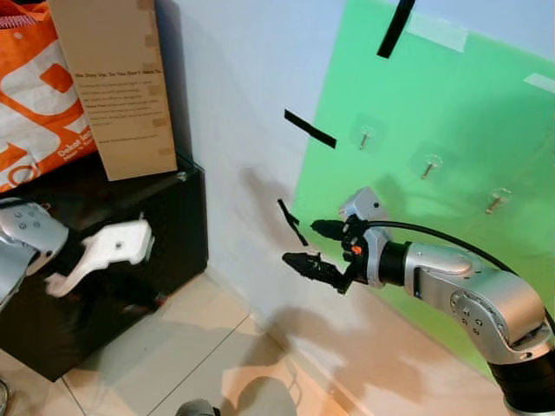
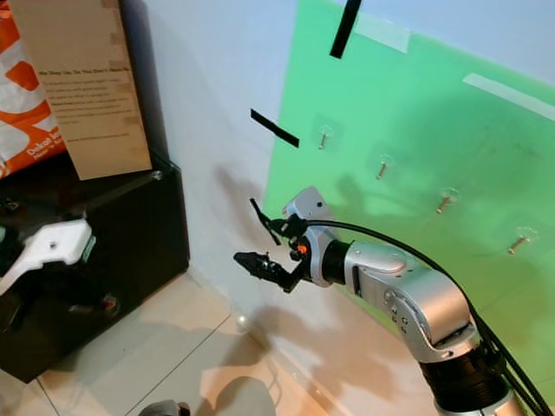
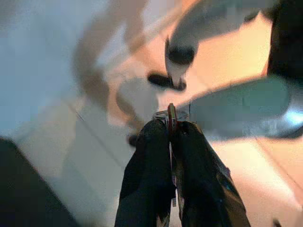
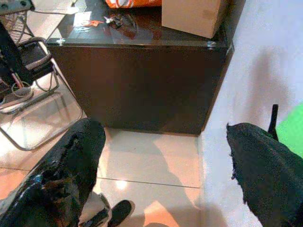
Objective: Hang keys on a hook
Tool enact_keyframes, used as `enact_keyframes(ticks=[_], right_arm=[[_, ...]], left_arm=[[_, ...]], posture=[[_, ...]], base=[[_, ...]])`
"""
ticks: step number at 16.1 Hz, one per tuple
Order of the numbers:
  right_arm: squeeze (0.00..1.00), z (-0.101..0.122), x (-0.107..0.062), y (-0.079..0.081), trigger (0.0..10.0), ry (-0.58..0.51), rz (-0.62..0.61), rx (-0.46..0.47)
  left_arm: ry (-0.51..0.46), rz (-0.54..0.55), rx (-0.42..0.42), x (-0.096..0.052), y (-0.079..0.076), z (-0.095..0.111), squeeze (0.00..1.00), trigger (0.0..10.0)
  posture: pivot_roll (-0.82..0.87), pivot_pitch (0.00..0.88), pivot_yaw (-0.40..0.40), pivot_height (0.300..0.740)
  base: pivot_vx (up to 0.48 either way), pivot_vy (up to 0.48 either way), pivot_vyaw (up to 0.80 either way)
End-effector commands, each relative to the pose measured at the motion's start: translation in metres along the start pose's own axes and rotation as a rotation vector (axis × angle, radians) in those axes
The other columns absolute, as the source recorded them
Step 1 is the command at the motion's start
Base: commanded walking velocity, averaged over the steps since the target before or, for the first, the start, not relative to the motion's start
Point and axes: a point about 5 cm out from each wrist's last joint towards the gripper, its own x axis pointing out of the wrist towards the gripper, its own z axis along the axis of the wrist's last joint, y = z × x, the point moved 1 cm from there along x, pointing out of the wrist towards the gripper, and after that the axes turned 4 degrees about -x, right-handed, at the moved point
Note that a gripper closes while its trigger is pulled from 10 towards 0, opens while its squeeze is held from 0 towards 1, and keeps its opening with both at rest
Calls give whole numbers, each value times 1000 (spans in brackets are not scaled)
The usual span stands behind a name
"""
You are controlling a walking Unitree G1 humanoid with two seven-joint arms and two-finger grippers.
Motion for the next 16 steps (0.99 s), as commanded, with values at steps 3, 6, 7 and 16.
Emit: enact_keyframes(ticks=[3,6,7,16], right_arm=[[1000,0,-5,-2,10000,-8,-15,0],[1000,-4,-5,-6,10000,18,-35,-18],[1000,-5,-6,-7,10000,19,-43,-19],[1000,8,-20,-14,10000,-63,-102,-61]], left_arm=[[12,42,50,-4,5,3,0,0],[-227,143,230,-8,19,45,0,0],[-295,166,288,-12,21,57,0,0],[-516,232,473,-25,29,82,0,0]], posture=[[55,0,-97,740],[64,0,-107,740],[65,0,-104,740],[66,0,-43,740]], base=[[0,0,0],[0,0,0],[0,0,0],[0,0,0]])
